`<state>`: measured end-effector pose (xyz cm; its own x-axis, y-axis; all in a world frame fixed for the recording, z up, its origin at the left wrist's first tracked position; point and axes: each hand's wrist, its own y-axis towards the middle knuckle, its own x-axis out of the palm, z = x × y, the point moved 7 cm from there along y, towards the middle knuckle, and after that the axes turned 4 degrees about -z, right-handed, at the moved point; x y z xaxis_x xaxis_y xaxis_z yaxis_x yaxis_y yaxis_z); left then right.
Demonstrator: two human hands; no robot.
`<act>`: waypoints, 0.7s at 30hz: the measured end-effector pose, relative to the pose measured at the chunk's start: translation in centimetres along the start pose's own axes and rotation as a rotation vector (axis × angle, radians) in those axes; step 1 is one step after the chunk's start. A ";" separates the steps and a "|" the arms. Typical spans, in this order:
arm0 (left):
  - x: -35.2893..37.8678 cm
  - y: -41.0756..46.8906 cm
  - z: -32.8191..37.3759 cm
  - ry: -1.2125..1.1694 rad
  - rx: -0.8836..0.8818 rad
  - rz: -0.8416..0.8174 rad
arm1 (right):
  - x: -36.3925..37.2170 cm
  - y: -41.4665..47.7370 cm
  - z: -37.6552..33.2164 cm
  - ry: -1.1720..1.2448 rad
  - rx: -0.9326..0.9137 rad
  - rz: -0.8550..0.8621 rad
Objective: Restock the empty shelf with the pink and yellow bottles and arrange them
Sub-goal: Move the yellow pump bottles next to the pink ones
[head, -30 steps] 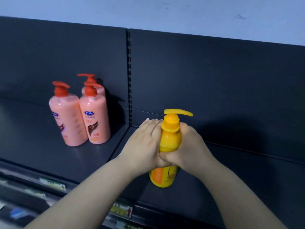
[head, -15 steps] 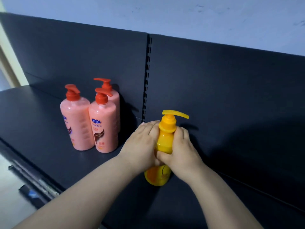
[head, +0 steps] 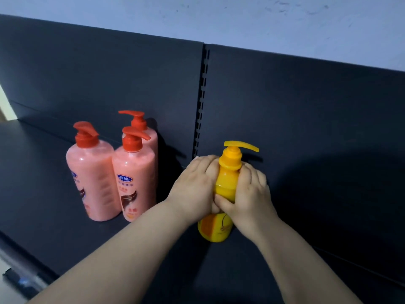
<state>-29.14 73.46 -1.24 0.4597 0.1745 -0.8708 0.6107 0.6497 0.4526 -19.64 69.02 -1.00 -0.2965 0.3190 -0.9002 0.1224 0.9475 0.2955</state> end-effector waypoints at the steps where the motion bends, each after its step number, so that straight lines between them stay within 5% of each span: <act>1: 0.1 0.2 -0.3 -0.010 0.015 0.006 | 0.0 0.2 -0.1 -0.016 0.013 0.008; 21: 0.9 2.3 -3.5 -0.004 0.166 -0.005 | 1.1 2.3 -2.6 -0.235 0.444 -0.059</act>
<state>-29.57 77.76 -1.68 0.4585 0.1687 -0.8726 0.7112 0.5192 0.4740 -22.13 71.64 -0.47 -0.0996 0.2035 -0.9740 0.5180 0.8464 0.1238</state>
